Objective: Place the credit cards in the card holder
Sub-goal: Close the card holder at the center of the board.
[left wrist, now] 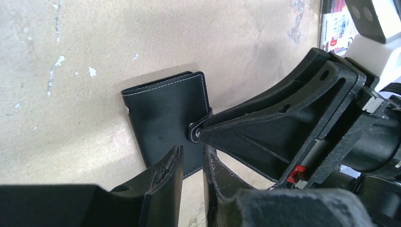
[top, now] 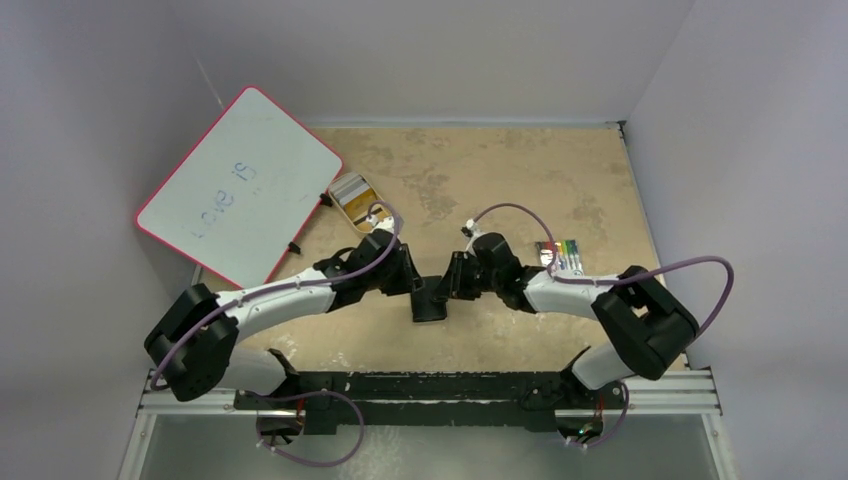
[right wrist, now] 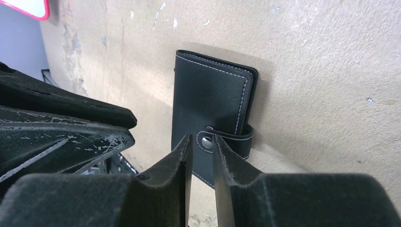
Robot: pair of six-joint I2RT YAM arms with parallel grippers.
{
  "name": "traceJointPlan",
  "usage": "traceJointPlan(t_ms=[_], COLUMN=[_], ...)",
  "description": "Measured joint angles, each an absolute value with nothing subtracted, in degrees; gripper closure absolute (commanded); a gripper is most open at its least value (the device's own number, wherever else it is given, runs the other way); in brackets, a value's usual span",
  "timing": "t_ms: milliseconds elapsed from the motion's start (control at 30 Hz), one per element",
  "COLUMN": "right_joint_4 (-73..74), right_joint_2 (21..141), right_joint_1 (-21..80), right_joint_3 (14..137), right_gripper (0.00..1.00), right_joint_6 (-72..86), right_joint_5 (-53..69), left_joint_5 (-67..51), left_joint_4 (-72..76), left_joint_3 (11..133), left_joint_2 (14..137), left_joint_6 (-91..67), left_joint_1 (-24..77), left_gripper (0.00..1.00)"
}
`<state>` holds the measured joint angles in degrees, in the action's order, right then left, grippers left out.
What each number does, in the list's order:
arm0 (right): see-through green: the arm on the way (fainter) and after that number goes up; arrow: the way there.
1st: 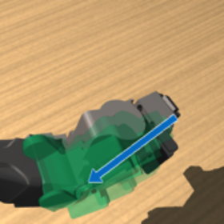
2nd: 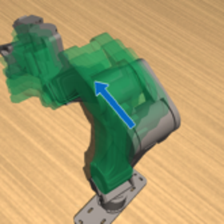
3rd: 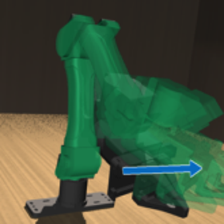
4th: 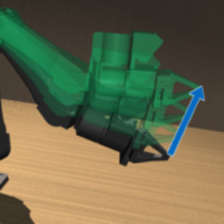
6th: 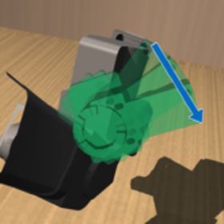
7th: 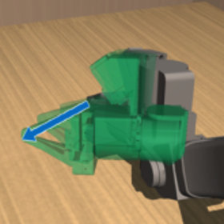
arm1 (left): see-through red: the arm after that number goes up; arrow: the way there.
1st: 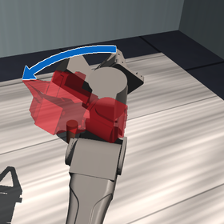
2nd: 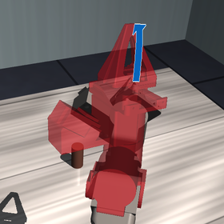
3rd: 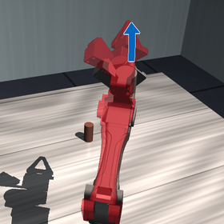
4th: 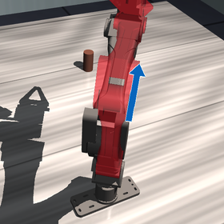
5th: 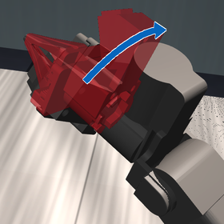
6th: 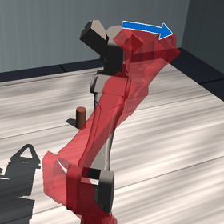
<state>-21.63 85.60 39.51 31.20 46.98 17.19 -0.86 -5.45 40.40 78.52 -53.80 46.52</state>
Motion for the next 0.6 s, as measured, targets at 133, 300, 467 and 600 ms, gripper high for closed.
traceJointPlan(t_ms=[133, 300, 467, 600], right_joint_4=[-16.4, -11.9, -8.6, -7.1], right_joint_2=[84.4, 82.7, 82.3, 81.3], right_joint_1=[41.6, 43.0, 43.1, 43.1], right_joint_3=[33.9, 34.7, 35.0, 35.0], right_gripper=[0.76, 0.76, 0.76, 0.76], right_joint_6=[46.0, 45.7, 45.3, 45.2], right_joint_5=[12.9, 9.5, 7.1, 6.6], left_joint_5=[1.2, 1.9, 1.7, 1.1], left_joint_4=[-7.4, -9.0, -9.0, -10.2], left_joint_3=[40.6, 40.6, 40.6, 41.0], left_joint_2=[77.3, 78.3, 81.0, 82.6], left_joint_6=[-53.4, -52.4, -51.0, -49.6], left_joint_1=[46.3, 45.2, 44.5, 44.5], left_gripper=[0.75, 0.70, 0.68, 0.73])
